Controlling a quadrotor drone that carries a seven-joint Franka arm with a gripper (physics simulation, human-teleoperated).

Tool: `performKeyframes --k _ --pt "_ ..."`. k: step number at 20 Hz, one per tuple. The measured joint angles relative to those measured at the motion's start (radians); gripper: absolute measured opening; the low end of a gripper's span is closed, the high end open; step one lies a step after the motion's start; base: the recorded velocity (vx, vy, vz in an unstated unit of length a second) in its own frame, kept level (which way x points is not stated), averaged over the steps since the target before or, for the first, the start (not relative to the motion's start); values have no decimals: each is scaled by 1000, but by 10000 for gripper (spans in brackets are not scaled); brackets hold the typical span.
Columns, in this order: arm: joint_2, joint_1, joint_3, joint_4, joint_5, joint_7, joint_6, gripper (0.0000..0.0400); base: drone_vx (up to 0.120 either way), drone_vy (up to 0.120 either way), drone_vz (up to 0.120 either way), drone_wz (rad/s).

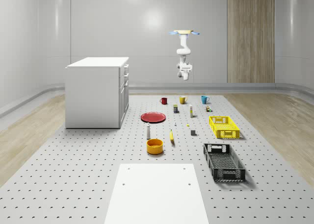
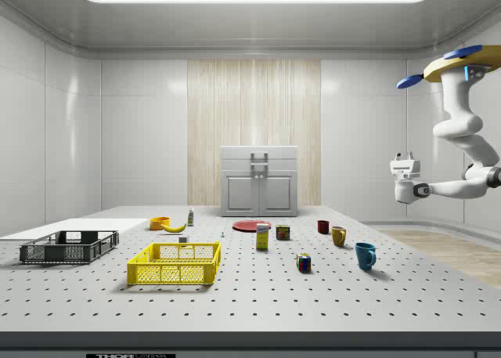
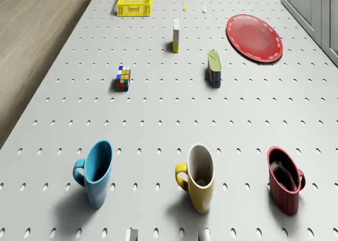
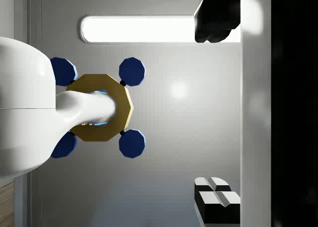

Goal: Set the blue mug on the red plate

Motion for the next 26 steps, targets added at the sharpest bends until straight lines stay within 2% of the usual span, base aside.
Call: performKeyframes --k 6,12,21,26 --pt "25 -3 1 128 1 -2 -98 400 0 0 0 0" --pt "65 -4 3 236 2 -2 -162 400 0 0 0 0" --pt "85 -6 4 291 2 -3 -190 400 0 0 0 0" --pt "85 -7 4 296 2 -3 -190 400 104 112 0 0"
